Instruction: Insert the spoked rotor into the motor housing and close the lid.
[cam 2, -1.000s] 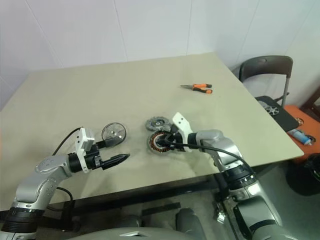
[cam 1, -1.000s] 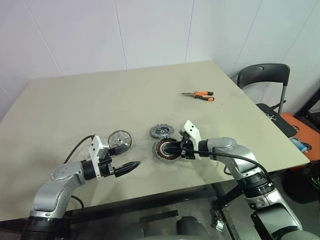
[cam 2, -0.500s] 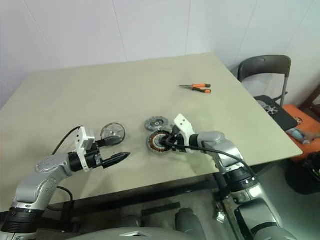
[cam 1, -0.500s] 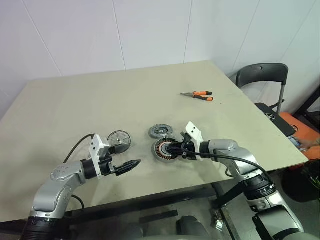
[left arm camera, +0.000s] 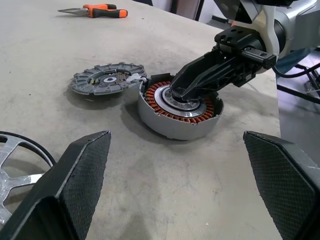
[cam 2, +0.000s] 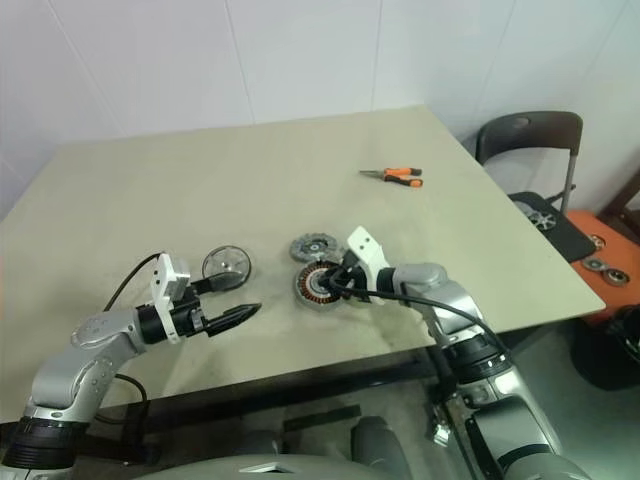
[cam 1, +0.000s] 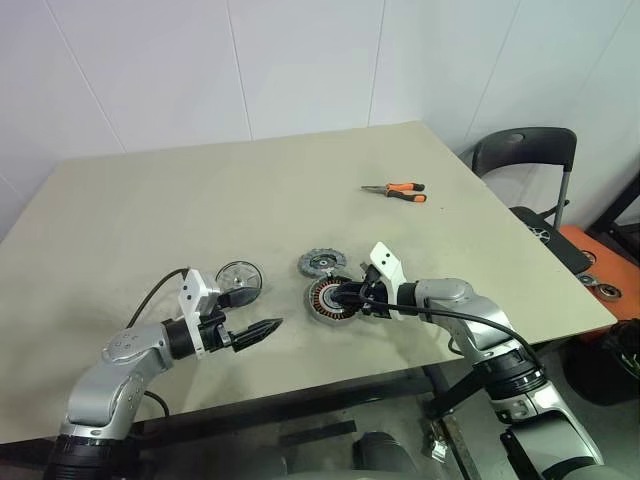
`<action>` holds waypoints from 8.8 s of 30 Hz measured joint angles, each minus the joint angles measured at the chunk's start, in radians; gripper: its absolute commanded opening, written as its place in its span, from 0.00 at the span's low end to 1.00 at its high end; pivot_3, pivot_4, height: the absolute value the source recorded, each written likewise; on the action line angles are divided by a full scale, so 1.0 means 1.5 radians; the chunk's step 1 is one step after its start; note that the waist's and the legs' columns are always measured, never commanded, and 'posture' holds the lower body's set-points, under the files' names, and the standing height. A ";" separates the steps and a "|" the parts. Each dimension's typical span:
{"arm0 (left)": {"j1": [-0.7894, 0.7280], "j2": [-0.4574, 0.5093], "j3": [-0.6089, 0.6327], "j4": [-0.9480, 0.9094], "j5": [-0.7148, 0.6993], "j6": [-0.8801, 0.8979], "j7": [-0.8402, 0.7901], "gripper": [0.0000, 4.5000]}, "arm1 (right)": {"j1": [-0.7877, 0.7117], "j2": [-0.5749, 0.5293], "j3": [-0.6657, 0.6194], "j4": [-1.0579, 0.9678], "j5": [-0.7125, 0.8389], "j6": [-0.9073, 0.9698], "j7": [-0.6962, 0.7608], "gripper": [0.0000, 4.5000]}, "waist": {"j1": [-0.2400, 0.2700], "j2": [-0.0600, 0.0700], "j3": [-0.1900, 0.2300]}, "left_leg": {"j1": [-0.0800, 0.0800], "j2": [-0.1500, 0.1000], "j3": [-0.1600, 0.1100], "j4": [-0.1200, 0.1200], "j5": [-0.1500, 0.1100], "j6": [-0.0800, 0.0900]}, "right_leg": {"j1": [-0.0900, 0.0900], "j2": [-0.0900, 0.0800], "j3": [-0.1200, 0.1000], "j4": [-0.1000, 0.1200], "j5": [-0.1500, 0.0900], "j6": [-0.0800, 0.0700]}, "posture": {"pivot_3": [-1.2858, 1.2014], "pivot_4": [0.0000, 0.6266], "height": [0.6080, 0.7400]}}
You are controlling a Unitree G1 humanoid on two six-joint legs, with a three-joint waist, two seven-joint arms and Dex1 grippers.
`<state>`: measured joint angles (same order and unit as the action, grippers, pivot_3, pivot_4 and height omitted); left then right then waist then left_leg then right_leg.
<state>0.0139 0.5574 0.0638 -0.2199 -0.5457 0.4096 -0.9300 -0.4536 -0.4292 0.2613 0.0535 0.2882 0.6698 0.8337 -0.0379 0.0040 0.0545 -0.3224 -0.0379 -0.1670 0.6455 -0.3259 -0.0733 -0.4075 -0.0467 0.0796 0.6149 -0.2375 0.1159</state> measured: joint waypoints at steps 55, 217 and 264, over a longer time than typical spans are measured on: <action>0.008 -0.007 -0.001 0.001 0.000 -0.003 0.012 1.00 | -0.004 0.014 -0.002 0.010 -0.024 -0.027 0.003 0.08 | 0.001 0.000 0.000 | 0.001 0.000 0.000 0.001 0.000 0.000 | 0.001 0.000 0.000 0.001 0.000 0.000 | 0.52 0.00 1.00; 0.000 -0.009 0.002 0.014 0.007 -0.007 0.018 1.00 | -0.006 0.120 -0.113 0.046 0.062 -0.003 -0.050 0.08 | -0.003 0.000 -0.003 | 0.002 0.000 0.000 0.001 0.000 0.000 | 0.001 0.000 0.000 0.002 0.001 -0.001 | 0.52 0.00 1.00; -0.004 -0.010 0.003 0.015 0.007 -0.007 0.018 1.00 | 0.006 0.106 -0.061 0.088 -0.013 -0.072 -0.057 0.08 | -0.002 -0.001 -0.004 | 0.002 0.000 0.000 0.001 0.000 0.000 | 0.001 0.000 0.000 0.003 0.001 -0.001 | 0.52 0.00 1.00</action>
<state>0.0076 0.5427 0.0680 -0.1978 -0.5350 0.3992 -0.9034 -0.4451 -0.2707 0.1698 0.1858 0.2684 0.5621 0.7487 -0.0402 0.0023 0.0484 -0.3200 -0.0379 -0.1667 0.6477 -0.3256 -0.0735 -0.4059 -0.0463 0.0801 0.6188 -0.2367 0.1148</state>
